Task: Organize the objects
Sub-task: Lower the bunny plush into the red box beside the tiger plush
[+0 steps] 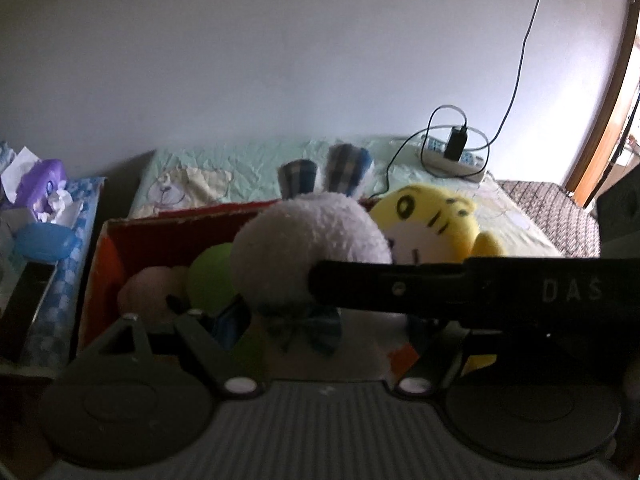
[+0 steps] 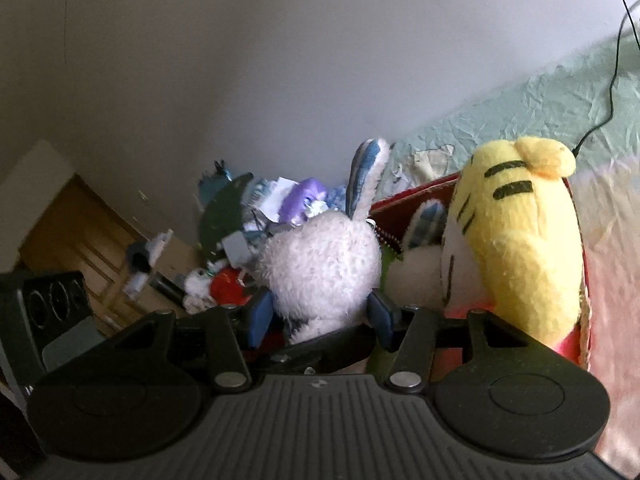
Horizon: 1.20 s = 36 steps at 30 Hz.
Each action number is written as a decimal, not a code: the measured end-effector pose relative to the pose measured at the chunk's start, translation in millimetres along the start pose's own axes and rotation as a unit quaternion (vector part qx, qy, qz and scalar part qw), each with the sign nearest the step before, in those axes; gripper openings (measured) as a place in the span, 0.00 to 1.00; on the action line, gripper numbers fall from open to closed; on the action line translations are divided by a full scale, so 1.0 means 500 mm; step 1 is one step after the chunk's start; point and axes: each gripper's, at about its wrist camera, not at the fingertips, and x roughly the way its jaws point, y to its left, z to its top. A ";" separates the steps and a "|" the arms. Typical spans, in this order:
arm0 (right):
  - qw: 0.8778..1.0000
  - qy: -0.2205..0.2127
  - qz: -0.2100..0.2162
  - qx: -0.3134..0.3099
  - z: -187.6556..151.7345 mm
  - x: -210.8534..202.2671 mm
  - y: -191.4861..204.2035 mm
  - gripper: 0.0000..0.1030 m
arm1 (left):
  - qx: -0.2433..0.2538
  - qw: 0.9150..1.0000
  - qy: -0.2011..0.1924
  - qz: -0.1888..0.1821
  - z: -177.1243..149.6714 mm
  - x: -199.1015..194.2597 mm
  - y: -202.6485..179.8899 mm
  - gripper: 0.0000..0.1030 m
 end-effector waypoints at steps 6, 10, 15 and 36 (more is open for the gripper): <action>0.999 -0.003 -0.021 -0.028 -0.006 0.005 0.012 0.54 | -0.004 1.000 0.018 -0.006 -0.017 0.022 0.013 0.81; 0.999 -0.013 -0.028 -0.026 -0.005 -0.002 0.014 0.54 | -0.010 1.000 0.023 -0.011 -0.020 0.027 0.023 0.81; 0.998 -0.042 -0.034 -0.024 -0.002 -0.013 0.015 0.55 | -0.018 0.999 0.023 -0.017 -0.019 0.025 0.036 0.82; 0.993 -0.042 -0.085 -0.069 -0.001 0.007 0.012 0.37 | -0.009 0.999 0.034 -0.027 -0.016 0.052 0.008 0.85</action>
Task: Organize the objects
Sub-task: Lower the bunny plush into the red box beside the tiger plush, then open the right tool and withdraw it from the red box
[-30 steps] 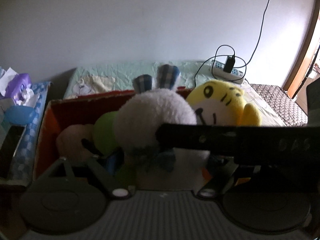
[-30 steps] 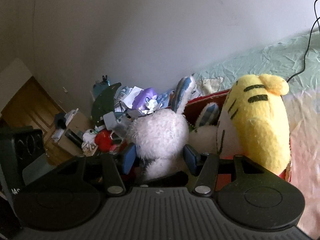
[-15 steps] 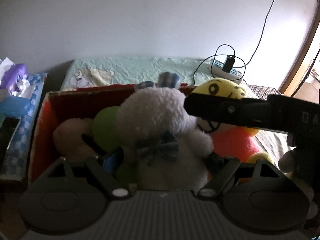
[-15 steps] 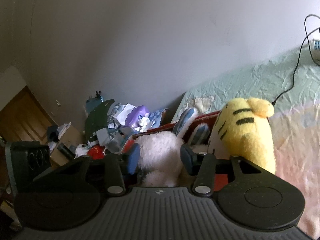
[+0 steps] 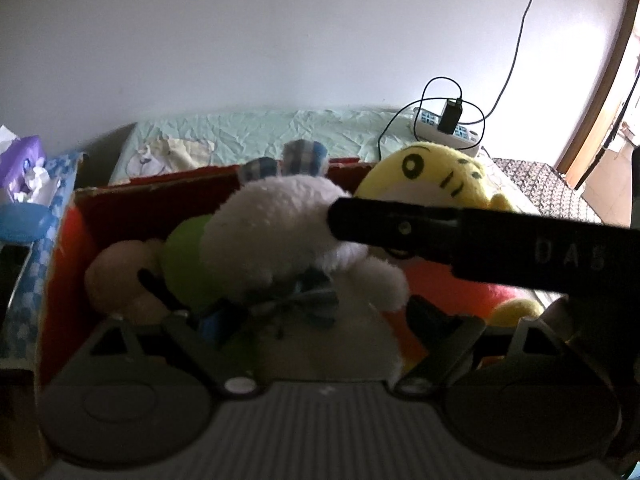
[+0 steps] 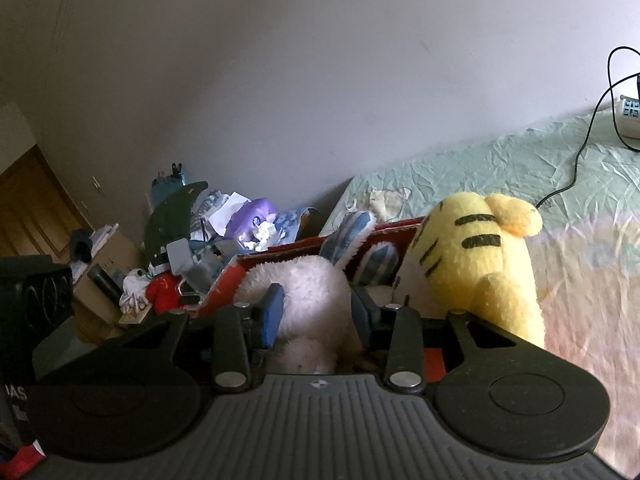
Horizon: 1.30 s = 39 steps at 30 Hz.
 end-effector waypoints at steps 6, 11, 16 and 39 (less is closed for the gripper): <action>1.000 0.009 0.003 0.019 0.002 -0.024 -0.003 0.37 | -0.012 1.000 -0.003 0.007 0.002 -0.018 0.001 0.85; 1.000 0.007 -0.015 0.010 0.001 -0.059 0.007 0.39 | -0.018 1.000 -0.003 0.023 0.005 -0.040 -0.003 0.85; 0.999 -0.018 -0.042 0.009 0.005 -0.098 0.011 0.47 | -0.028 0.998 -0.019 0.056 0.009 -0.066 -0.010 0.85; 0.969 -0.056 -0.239 0.038 -0.011 -0.256 -0.062 0.63 | 0.011 0.995 0.002 0.099 0.042 -0.075 -0.191 0.85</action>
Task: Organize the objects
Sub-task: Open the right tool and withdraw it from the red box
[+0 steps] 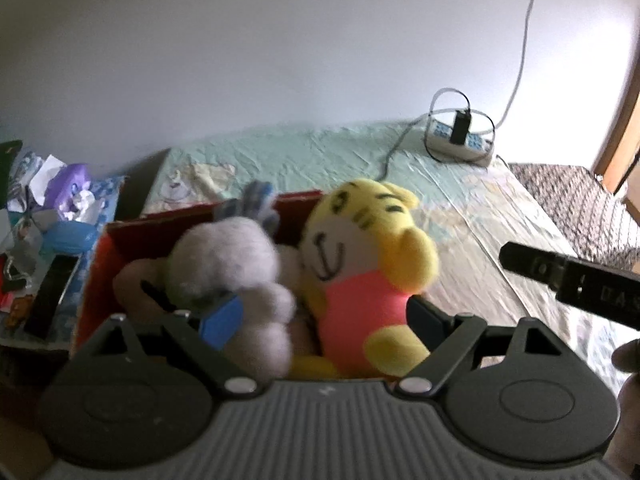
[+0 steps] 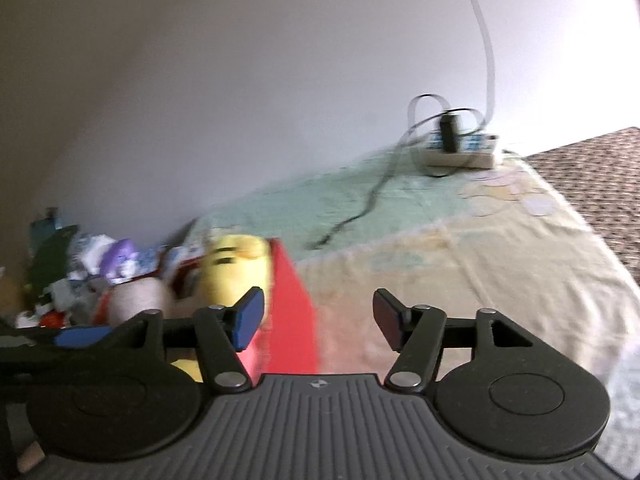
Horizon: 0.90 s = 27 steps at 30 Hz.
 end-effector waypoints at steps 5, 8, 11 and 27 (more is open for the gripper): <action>0.999 0.001 -0.054 0.001 -0.003 -0.010 -0.040 0.75 | 0.013 1.000 0.027 0.009 0.006 0.018 -0.055 0.86; 0.997 0.007 -0.072 -0.008 -0.001 -0.011 -0.059 0.85 | 0.023 0.999 0.034 0.019 0.005 0.022 -0.089 0.86; 0.997 0.015 -0.076 -0.016 0.000 -0.010 -0.080 0.85 | 0.034 0.998 0.038 0.024 0.003 0.025 -0.122 0.88; 0.995 0.080 -0.061 -0.004 -0.003 0.022 -0.158 0.78 | 0.064 0.996 0.038 0.049 -0.002 0.023 -0.235 0.98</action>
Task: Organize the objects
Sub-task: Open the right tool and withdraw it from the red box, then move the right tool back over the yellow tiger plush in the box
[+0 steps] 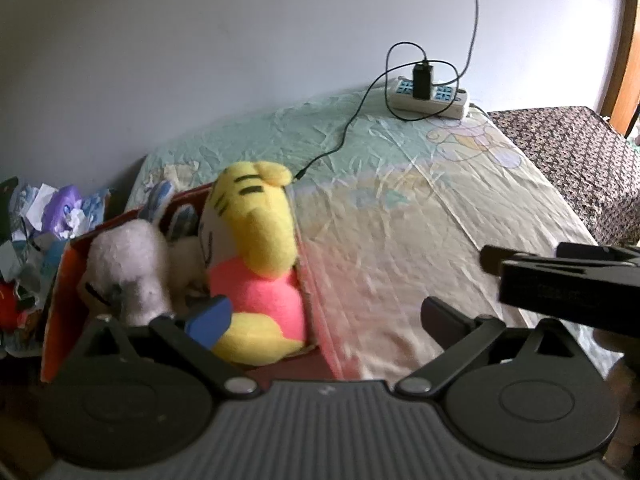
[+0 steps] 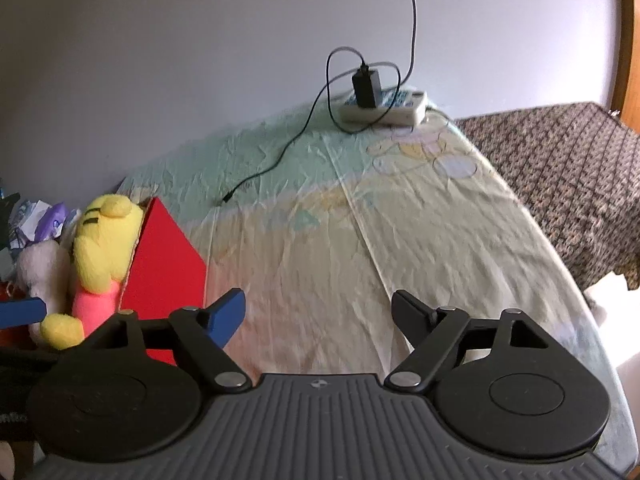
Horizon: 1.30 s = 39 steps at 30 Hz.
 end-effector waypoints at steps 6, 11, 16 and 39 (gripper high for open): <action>1.000 0.023 0.016 0.000 -0.005 0.007 -0.018 0.77 | -0.002 1.000 0.017 0.008 -0.003 0.003 -0.028 0.99; 0.999 0.030 0.017 -0.012 -0.007 0.013 -0.029 0.77 | -0.004 0.999 0.026 0.024 -0.008 0.003 -0.043 0.99; 0.999 0.043 0.013 -0.024 -0.005 0.014 -0.029 0.77 | -0.009 0.999 0.024 0.029 -0.008 -0.011 -0.038 0.99; 0.998 0.033 0.029 -0.046 0.104 -0.036 0.231 0.80 | 0.001 0.994 -0.001 0.113 0.086 -0.045 0.277 0.99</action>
